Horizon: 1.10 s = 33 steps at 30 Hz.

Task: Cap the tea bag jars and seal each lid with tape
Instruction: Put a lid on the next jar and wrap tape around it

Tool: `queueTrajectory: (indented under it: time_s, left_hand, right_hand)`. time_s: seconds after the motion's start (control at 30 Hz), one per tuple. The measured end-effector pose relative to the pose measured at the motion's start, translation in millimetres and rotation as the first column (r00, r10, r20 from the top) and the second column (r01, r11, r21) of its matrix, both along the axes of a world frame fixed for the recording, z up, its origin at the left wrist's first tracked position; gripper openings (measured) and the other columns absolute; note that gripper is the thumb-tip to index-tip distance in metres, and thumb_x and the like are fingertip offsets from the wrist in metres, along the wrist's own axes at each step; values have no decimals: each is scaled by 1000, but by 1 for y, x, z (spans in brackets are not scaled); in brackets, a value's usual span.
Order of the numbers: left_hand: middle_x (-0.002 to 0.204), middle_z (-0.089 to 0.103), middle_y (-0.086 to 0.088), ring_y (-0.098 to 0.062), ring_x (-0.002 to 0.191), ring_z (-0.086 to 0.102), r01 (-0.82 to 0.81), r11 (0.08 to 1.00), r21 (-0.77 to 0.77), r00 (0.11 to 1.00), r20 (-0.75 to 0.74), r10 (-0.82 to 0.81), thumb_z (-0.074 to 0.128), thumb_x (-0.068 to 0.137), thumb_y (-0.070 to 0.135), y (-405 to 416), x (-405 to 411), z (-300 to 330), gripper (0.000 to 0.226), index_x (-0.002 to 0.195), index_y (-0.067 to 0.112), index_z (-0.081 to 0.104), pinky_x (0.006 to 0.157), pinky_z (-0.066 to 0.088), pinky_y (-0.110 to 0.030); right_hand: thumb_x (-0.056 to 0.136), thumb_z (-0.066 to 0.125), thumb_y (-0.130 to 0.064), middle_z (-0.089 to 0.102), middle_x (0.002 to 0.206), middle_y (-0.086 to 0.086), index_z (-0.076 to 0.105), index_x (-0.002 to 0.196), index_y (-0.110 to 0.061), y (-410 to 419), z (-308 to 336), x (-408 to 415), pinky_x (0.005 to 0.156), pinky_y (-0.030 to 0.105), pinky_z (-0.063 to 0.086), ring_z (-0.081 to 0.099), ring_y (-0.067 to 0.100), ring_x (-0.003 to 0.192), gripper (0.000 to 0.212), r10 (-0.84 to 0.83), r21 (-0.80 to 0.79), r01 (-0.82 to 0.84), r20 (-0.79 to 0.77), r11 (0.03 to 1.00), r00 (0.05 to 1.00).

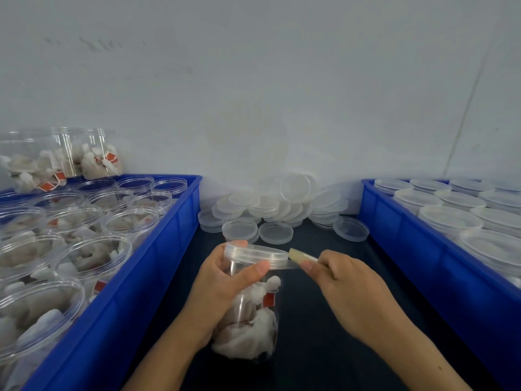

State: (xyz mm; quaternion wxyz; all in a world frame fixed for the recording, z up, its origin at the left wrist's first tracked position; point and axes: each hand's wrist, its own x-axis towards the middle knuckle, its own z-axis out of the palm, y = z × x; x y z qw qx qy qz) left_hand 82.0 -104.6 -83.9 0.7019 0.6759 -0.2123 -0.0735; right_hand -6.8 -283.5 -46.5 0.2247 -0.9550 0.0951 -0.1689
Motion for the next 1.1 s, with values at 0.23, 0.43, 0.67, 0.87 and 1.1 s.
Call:
queueTrajectory:
  time_s: [0.23, 0.43, 0.67, 0.87, 1.1]
  left_hand:
    - [101, 73, 1, -20, 93, 72, 64, 995, -77, 996, -53, -68, 88, 38, 50, 1, 0, -1, 99, 122, 14, 50, 69, 57, -24]
    - [100, 73, 3, -18, 93, 72, 81, 989, -124, 993, -71, -90, 91, 25, 61, 1, 0, -2, 116, 121, 15, 47, 69, 57, -24]
    - [100, 72, 6, -16, 94, 71, 130, 985, -110, 991, -22, -133, 91, 31, 56, 0, -3, -4, 109, 120, 16, 43, 70, 56, -22]
    - [128, 60, -7, -22, 117, 61, 82, 996, -41, 995, 54, -80, 72, 71, 43, 5, 4, -6, 60, 127, 24, 57, 98, 50, -43]
    - [117, 59, 32, 9, 111, 57, 46, 998, 39, 981, 189, -53, 79, 63, 52, -6, -6, -8, 79, 132, 37, 42, 85, 48, -10]
  right_hand:
    - [97, 31, -54, 48, 62, -4, 48, 80, -22, 7, -4, 5, 57, 25, 33, 44, 10, 56, 40, 8, -10, -8, -4, 1000, 1000]
    - [98, 26, -53, 48, 64, -5, 45, 82, -23, 10, -4, 5, 61, 25, 35, 44, 9, 58, 39, 28, -41, -30, -27, 999, 999]
    - [98, 26, -55, 50, 68, -5, 45, 81, -24, 10, -5, 5, 58, 26, 37, 46, 10, 61, 40, 32, -8, -32, -83, 999, 996]
    - [94, 39, -57, 52, 73, 3, 54, 90, -8, 11, -13, 8, 67, 39, 50, 46, 15, 64, 51, 61, 416, -3, -126, 909, 990]
    - [93, 47, -51, 48, 68, 3, 47, 85, -11, 25, -21, 11, 50, 27, 39, 41, 10, 52, 41, 71, 676, -50, -4, 736, 997]
